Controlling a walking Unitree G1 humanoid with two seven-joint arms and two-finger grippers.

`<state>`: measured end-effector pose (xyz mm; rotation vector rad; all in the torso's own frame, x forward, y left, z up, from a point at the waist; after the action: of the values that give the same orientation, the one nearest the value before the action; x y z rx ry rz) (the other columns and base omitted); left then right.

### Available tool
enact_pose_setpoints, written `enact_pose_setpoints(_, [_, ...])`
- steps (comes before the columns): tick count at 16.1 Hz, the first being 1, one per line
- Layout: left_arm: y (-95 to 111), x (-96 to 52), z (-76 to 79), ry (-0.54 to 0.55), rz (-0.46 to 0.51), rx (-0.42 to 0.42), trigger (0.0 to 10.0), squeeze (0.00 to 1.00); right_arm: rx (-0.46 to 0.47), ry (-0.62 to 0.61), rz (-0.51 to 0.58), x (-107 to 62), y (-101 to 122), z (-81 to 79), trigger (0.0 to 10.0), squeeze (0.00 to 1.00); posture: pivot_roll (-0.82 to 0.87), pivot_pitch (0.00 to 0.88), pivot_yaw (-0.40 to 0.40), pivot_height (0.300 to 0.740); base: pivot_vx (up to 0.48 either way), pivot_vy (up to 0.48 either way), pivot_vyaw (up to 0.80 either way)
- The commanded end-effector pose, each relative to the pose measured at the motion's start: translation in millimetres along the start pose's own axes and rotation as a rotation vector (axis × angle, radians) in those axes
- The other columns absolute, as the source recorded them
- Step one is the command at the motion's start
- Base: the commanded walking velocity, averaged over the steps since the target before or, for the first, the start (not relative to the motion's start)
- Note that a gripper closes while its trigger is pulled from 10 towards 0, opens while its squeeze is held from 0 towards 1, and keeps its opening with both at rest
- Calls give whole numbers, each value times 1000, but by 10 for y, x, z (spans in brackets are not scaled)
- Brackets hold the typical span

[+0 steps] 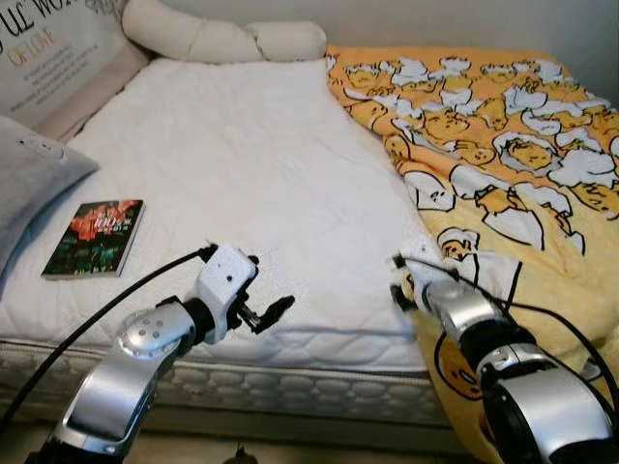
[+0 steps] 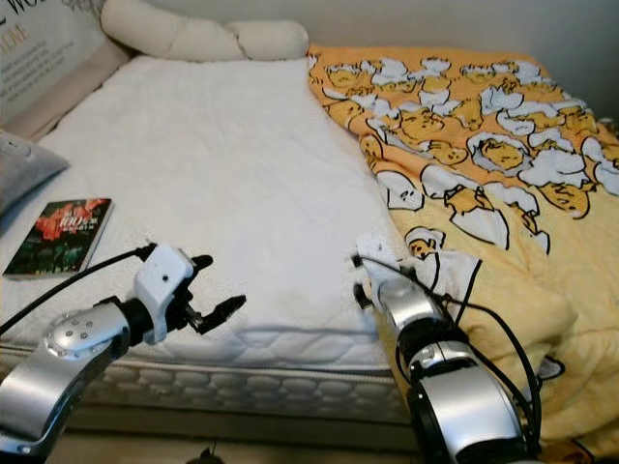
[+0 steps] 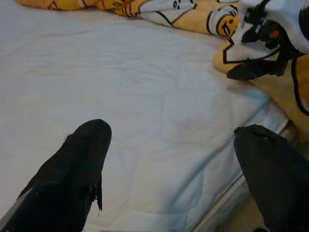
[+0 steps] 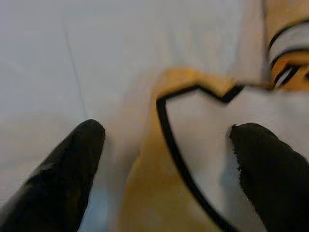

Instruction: Clean up the room

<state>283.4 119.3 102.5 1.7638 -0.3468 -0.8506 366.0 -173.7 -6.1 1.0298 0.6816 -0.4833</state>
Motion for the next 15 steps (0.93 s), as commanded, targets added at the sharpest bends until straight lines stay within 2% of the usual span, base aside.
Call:
enact_pose_setpoints(1, [43, -7, 46, -27, 6, 9, 10000, 718, -6, -16, -2, 4, -17, 27, 0, 0, 78, 0, 30, 740, 0, 0, 0])
enact_pose_setpoints(8, [24, -26, 133, -100, -19, 10, 10000, 722, -20, -68, -33, 13, -130, 109, 0, 0, 83, 0, 36, 740, 0, 0, 0])
enact_pose_setpoints(15, [-5, -41, 118, -105, -35, 11, 10000, 725, 76, -50, -32, 19, -167, 72, 0, 0, 80, 0, 33, 740, 0, 0, 0])
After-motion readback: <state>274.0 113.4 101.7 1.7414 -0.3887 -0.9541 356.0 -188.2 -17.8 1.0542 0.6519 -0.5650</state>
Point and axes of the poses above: a point about 5 cm out from each wrist's last joint towards the gripper, its own x axis pointing out of the wrist towards the gripper, its own y axis along the axis of the wrist's last joint, z = x × y, the point moved 5 cm from there along x, pointing out of the wrist towards the gripper, and after that the axes turned 1 degree about -x, right-handed, at the moved point
